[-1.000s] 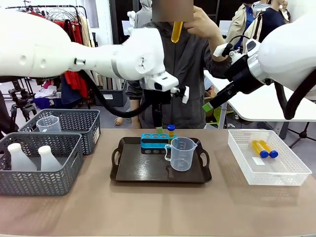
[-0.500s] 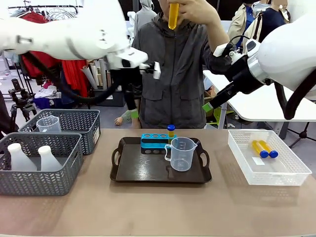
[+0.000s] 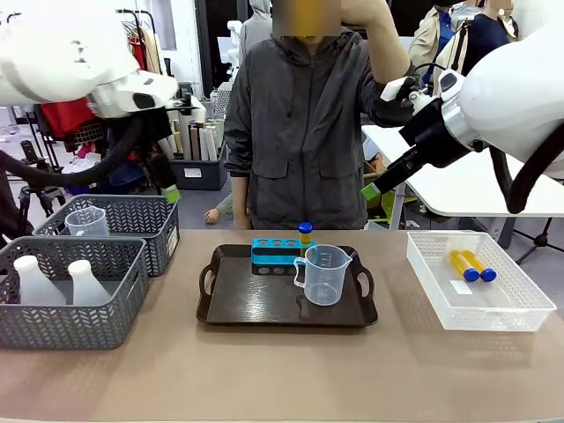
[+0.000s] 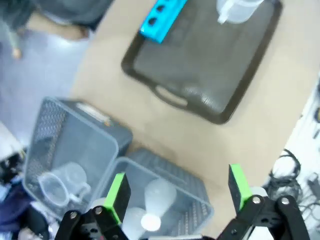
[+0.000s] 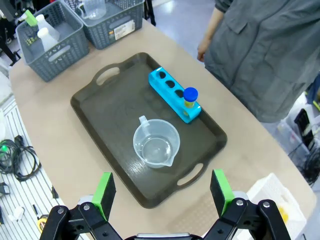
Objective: Prepare the laboratory tools.
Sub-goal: Pick up one Small flask and place it on the Handle tray.
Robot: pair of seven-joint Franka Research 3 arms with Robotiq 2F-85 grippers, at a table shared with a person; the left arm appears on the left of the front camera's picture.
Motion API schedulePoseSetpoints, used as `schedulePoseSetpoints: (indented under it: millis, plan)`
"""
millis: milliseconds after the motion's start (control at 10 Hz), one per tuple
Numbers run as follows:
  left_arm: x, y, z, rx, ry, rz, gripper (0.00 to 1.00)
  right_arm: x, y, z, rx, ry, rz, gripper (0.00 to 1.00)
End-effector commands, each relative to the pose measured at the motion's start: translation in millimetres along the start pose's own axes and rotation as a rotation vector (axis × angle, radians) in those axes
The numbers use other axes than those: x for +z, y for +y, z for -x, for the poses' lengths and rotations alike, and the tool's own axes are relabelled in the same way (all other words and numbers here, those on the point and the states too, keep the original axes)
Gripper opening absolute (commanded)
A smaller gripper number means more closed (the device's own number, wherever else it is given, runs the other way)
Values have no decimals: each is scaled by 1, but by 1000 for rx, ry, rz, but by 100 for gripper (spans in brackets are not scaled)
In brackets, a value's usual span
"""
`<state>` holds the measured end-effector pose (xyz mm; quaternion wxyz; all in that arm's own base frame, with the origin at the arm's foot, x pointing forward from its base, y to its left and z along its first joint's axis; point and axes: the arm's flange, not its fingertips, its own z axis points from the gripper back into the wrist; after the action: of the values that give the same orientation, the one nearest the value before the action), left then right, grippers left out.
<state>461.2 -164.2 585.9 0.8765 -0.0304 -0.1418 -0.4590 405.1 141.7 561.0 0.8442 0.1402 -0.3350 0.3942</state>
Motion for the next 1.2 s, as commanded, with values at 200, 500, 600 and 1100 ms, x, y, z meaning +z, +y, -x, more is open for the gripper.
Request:
schedulePoseSetpoints:
  millis: [200,500,600,1100]
  plan:
    - [8,10,64,276,114,-42,100,1,0,0,0,-6,-13,100]
    - [2,18,88,313,180,-90,100,1,0,0,0,-6,-13,100]
    - [7,21,83,328,145,-39,100,1,0,0,0,-6,-13,100]
    - [-10,15,73,295,203,-64,100,1,0,0,0,-6,-13,100]
